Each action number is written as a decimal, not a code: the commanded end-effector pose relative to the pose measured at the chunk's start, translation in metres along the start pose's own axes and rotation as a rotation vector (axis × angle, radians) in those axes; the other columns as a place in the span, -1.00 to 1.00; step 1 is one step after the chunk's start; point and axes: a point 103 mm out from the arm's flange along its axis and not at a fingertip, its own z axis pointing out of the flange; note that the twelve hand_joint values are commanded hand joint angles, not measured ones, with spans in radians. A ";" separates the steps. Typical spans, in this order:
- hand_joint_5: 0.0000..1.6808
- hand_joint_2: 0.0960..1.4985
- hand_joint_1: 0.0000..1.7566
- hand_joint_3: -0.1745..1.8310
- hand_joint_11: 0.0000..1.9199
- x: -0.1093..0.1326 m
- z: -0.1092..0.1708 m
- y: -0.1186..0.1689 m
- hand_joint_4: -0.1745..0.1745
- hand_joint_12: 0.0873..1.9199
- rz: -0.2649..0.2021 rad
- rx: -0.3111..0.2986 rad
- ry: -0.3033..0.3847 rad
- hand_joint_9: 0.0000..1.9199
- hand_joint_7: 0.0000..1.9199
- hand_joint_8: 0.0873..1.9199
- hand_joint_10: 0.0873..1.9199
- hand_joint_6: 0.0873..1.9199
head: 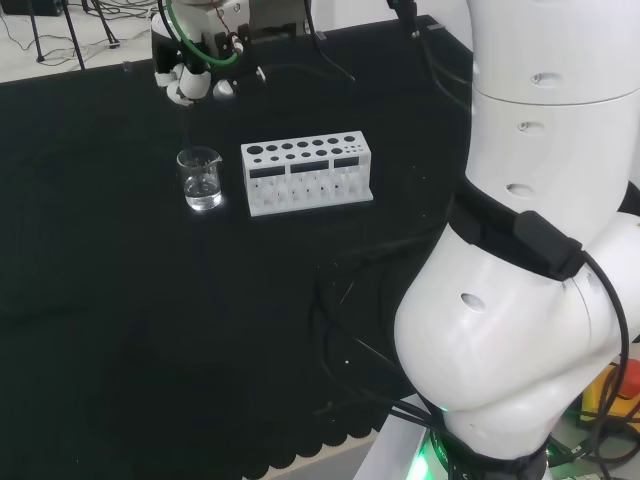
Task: Stir in the beaker to the left of the white test tube rack with the glass rod.
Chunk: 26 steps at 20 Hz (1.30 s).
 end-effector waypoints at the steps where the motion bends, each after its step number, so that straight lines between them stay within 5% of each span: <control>1: 0.59 -0.44 0.52 0.10 0.82 -0.018 0.000 -0.003 -1.00 -0.74 0.024 0.004 0.007 0.78 0.44 -0.17 -0.50 -0.59; 9: 0.59 -0.44 0.52 0.10 0.82 -0.031 0.000 -0.027 -1.00 -0.74 0.076 0.032 -0.005 0.78 0.44 -0.17 -0.51 -0.59; 18: 0.59 -0.44 0.52 0.10 0.82 0.014 0.003 -0.019 -1.00 -0.75 0.020 0.032 0.021 0.78 0.44 -0.17 -0.51 -0.59; 26: 0.59 -0.44 0.52 0.10 0.82 -0.003 0.008 -0.001 -1.00 -0.75 0.038 0.029 0.011 0.78 0.44 -0.17 -0.51 -0.59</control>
